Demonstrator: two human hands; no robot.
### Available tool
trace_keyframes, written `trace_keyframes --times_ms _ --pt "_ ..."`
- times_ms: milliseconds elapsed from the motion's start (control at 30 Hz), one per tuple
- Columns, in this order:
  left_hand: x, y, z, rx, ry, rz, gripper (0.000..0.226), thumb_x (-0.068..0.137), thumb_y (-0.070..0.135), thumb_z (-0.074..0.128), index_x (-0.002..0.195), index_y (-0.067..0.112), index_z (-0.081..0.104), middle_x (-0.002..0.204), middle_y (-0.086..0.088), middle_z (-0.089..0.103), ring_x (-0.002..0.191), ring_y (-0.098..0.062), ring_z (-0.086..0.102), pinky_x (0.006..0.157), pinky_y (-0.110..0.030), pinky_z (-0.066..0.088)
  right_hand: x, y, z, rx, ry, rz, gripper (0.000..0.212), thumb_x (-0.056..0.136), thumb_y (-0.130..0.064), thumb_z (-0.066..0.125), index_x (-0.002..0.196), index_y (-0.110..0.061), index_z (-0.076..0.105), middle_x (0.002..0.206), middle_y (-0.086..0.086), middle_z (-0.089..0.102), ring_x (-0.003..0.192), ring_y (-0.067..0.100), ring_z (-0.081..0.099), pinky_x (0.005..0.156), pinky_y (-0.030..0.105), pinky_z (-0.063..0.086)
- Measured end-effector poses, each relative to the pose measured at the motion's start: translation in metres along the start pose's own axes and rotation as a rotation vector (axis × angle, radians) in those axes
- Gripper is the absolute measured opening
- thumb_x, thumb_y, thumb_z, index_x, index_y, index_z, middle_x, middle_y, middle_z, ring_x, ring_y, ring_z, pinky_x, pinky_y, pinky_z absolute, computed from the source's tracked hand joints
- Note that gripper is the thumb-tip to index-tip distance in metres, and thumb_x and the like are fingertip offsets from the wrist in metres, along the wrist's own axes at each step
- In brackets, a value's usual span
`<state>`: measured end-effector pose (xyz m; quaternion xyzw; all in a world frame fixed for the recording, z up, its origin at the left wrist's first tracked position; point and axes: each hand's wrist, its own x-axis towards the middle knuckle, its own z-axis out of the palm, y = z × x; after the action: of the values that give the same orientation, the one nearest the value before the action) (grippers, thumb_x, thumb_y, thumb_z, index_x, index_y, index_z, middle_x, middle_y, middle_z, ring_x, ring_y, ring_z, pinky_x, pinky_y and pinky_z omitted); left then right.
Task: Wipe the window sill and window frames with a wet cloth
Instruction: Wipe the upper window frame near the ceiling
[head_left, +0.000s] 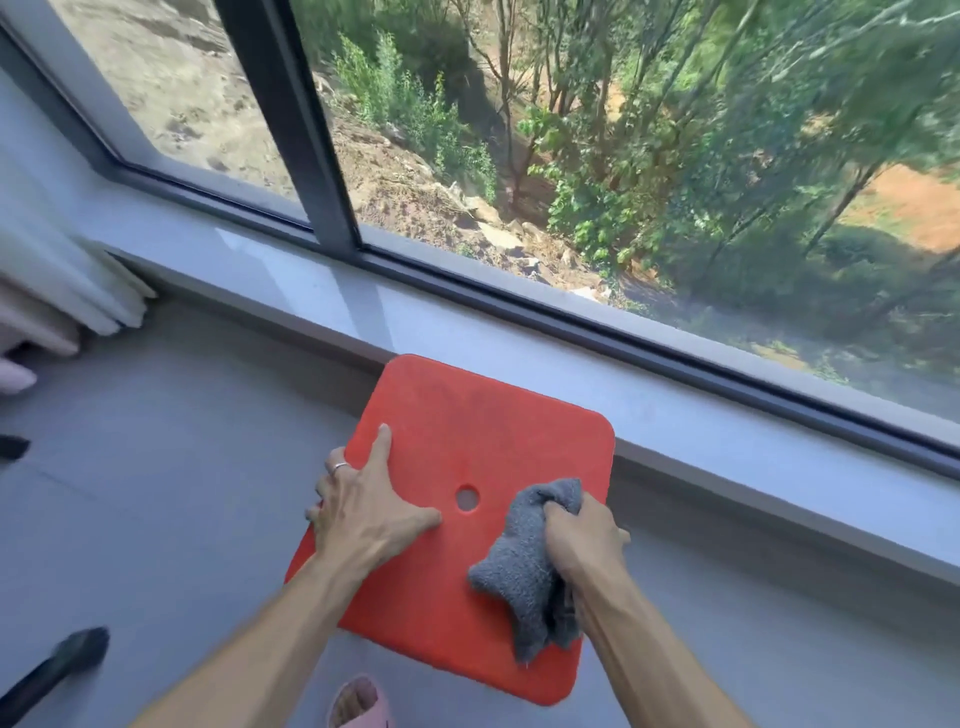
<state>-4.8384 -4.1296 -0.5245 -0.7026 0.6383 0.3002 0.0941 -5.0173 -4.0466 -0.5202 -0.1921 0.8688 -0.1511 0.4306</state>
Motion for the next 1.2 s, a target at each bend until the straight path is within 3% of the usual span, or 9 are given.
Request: trace_keyframes --times_ms 133,300,433,533,600,700,800,900,1200 --pt "0.055 -0.046 -0.042 -0.045 0.025 -0.001 0.115 0.062 0.057 0.077 0.153 0.044 0.007 0.155 -0.016 0.014 0.136 -0.037 0.032 0.111 -0.05 0.03 0.0 -0.053 0.055 0.022 -0.019 -0.015 0.031 0.092 -0.019 0.042 0.117 -0.014 0.06 0.109 0.012 0.062 0.125 0.035 0.041 0.082 0.034 0.038" --pt "0.079 -0.071 -0.068 -0.092 0.031 0.03 0.088 0.08 0.051 0.067 0.153 0.037 0.02 0.161 -0.017 0.003 0.15 -0.032 0.001 0.118 -0.054 0.013 -0.01 -0.101 0.065 -0.015 0.016 -0.087 0.023 0.081 -0.014 0.043 0.096 -0.016 0.061 0.102 0.012 0.066 0.098 0.034 0.06 0.086 0.041 0.051" --pt "0.064 -0.038 -0.116 -0.408 0.122 0.273 0.065 0.089 0.034 0.061 0.148 0.033 0.035 0.154 -0.008 0.029 0.144 -0.022 0.025 0.117 -0.037 0.026 -0.051 -0.181 0.007 0.027 -0.067 -0.35 0.035 0.083 0.003 0.042 0.076 -0.02 0.068 0.076 -0.006 0.068 0.078 0.015 0.062 0.067 0.025 0.048" --pt "0.046 0.011 -0.182 -0.565 -0.052 0.475 0.071 0.086 0.027 0.063 0.148 0.039 0.032 0.138 0.003 0.041 0.127 -0.016 0.047 0.094 -0.017 0.039 -0.098 -0.237 -0.045 0.09 -0.08 -0.513 0.043 0.089 0.004 0.04 0.075 -0.024 0.07 0.075 0.002 0.072 0.068 0.01 0.064 0.06 0.021 0.049" --pt "0.031 0.044 -0.234 -0.733 -0.315 0.547 0.07 0.07 0.034 0.064 0.138 0.035 0.047 0.12 -0.001 0.048 0.105 -0.017 0.057 0.079 -0.021 0.041 -0.132 -0.268 -0.083 0.131 -0.036 -0.587 0.049 0.091 0.004 0.037 0.068 -0.024 0.07 0.062 -0.001 0.067 0.055 0.01 0.06 0.05 0.021 0.046" --pt "0.005 0.09 -0.294 -0.859 -0.476 0.696 0.048 0.053 0.042 0.064 0.083 0.005 0.063 0.082 -0.006 0.058 0.078 -0.018 0.055 0.075 -0.034 0.037 -0.178 -0.299 -0.146 0.198 0.07 -0.706 0.046 0.091 0.008 0.036 0.063 -0.017 0.061 0.052 -0.013 0.059 0.048 0.0 0.052 0.045 0.014 0.039" --pt "-0.026 0.129 -0.346 -0.918 -0.392 0.749 0.031 0.06 0.04 0.071 0.065 0.01 0.063 0.068 -0.003 0.058 0.069 -0.017 0.053 0.069 -0.034 0.033 -0.208 -0.32 -0.207 0.202 0.249 -0.783 0.036 0.089 0.006 0.042 0.066 -0.017 0.059 0.057 -0.012 0.059 0.057 0.003 0.051 0.052 0.017 0.042" --pt "-0.064 0.176 -0.412 -0.956 -0.281 0.83 0.033 0.059 0.046 0.076 0.067 0.015 0.066 0.071 -0.005 0.061 0.072 -0.021 0.056 0.071 -0.036 0.04 -0.244 -0.336 -0.272 0.226 0.431 -0.849 0.017 0.09 -0.004 0.053 0.086 -0.015 0.064 0.084 0.005 0.07 0.077 0.019 0.064 0.072 0.038 0.055" --pt "-0.188 0.311 -0.582 -0.967 0.065 1.202 0.009 0.089 0.014 0.069 0.096 0.014 0.064 0.088 -0.007 0.067 0.077 -0.018 0.063 0.055 -0.018 0.046 -0.364 -0.407 -0.444 0.378 0.842 -1.037 0.017 0.09 -0.009 0.067 0.105 -0.012 0.059 0.096 -0.001 0.067 0.088 0.014 0.065 0.071 0.022 0.056"
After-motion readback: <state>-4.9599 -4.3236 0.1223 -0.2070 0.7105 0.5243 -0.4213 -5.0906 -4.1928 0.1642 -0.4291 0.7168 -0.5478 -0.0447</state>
